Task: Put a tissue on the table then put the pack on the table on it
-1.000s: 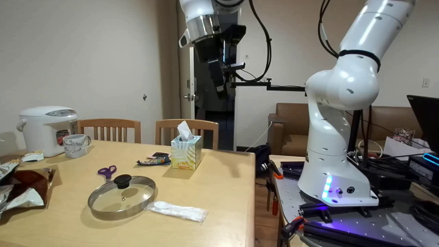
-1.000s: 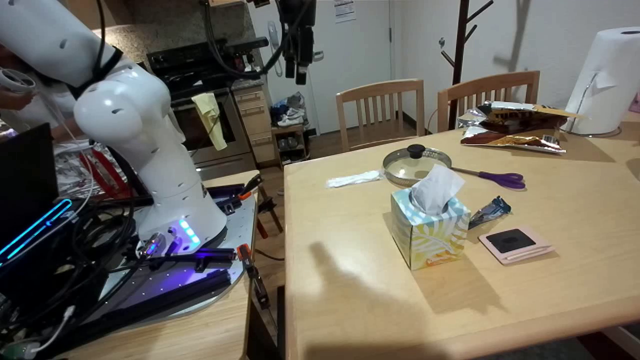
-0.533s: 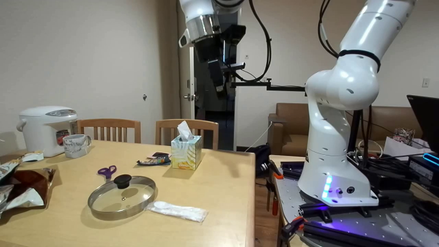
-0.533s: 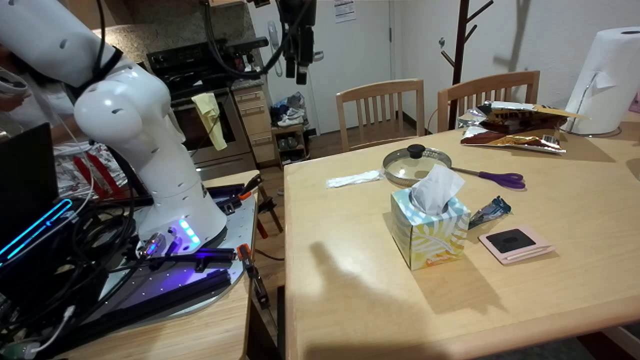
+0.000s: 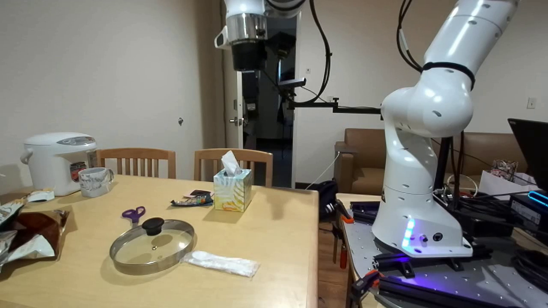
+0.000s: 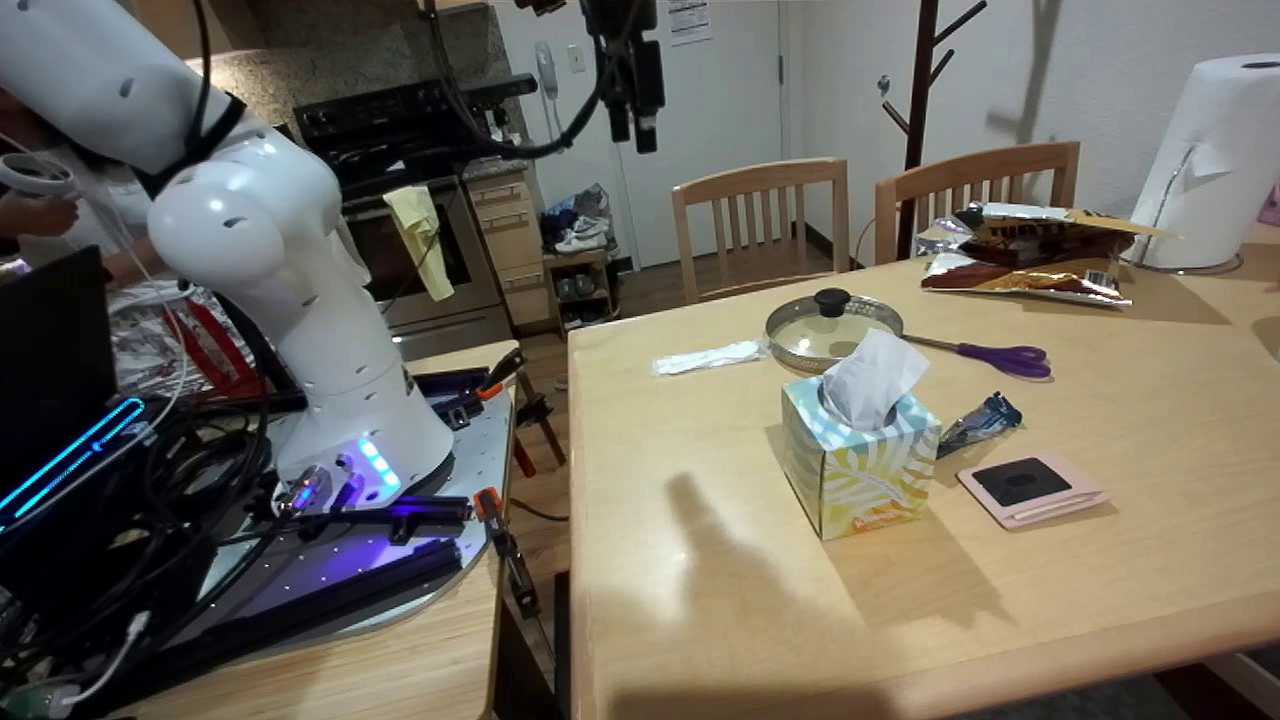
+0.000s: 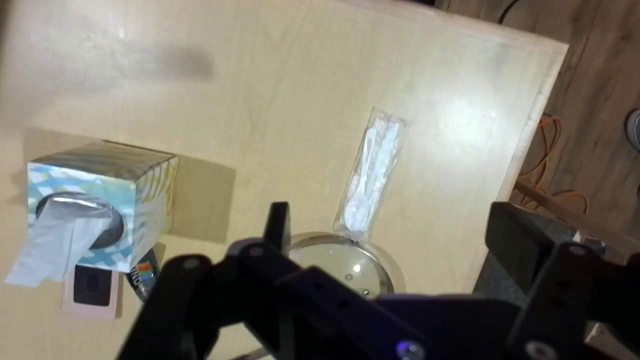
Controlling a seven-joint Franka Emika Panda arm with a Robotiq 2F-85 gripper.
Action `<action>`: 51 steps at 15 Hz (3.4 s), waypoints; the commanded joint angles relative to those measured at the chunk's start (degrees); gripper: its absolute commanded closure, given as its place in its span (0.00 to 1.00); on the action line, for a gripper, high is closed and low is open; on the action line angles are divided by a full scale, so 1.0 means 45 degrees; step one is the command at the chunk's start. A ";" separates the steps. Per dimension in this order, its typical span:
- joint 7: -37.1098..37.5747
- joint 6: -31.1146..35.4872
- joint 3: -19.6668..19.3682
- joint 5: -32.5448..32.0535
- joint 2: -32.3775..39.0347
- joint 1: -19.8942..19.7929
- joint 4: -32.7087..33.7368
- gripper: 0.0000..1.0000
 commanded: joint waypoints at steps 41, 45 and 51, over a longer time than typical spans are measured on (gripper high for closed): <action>0.0718 0.6292 -0.1508 -0.2378 0.6869 -0.1806 0.3746 0.00; 0.0717 0.6226 -0.1509 -0.2346 0.6944 -0.1804 0.3830 0.00; 0.0944 0.8811 -0.1782 -0.4233 0.7560 -0.1875 0.4043 0.00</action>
